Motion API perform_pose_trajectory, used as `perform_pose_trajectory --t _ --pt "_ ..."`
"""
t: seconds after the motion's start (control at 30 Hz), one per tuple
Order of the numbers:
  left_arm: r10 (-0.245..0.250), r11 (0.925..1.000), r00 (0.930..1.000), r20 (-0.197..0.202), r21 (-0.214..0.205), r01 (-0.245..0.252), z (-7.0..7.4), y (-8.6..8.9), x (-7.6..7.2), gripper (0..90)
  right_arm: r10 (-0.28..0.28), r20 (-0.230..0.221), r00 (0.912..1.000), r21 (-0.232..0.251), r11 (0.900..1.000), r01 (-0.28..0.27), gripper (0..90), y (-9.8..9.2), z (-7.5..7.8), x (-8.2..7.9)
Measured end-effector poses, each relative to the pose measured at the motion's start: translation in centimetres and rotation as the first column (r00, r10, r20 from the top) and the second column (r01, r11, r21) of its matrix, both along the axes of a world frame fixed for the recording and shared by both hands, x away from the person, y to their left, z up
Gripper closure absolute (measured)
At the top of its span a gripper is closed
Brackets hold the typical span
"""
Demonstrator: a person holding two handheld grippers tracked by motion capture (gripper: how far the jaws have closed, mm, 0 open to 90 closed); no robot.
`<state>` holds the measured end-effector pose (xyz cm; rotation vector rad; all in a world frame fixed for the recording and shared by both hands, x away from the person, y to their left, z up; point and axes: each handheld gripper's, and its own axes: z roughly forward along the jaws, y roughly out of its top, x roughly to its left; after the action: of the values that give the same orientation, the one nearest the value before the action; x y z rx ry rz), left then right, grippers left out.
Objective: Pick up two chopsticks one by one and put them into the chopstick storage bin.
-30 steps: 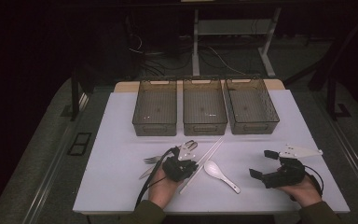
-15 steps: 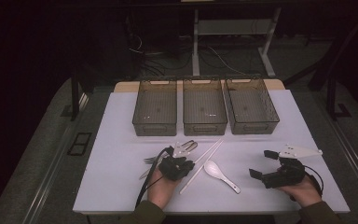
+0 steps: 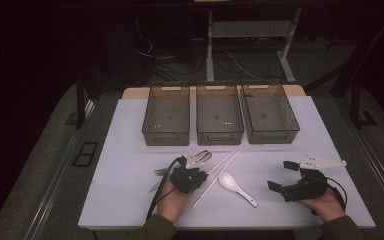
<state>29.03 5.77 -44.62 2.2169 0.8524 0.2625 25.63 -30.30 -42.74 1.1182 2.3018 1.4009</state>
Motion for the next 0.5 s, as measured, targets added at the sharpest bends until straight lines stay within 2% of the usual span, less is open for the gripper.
perform_pose_trajectory --t 0.23,0.5 --pt "-0.020 0.9997 0.9996 0.019 -0.015 0.020 0.7 0.2 -0.1 84.5 0.001 0.002 1.0000 -0.002 1.0000 -0.001 0.8 0.0 0.0 0.0" --pt "-0.079 0.9963 0.9967 0.019 -0.030 0.080 1.5 0.6 -0.2 84.5 0.001 0.002 1.0000 -0.001 1.0000 -0.001 0.8 0.0 0.0 0.0"
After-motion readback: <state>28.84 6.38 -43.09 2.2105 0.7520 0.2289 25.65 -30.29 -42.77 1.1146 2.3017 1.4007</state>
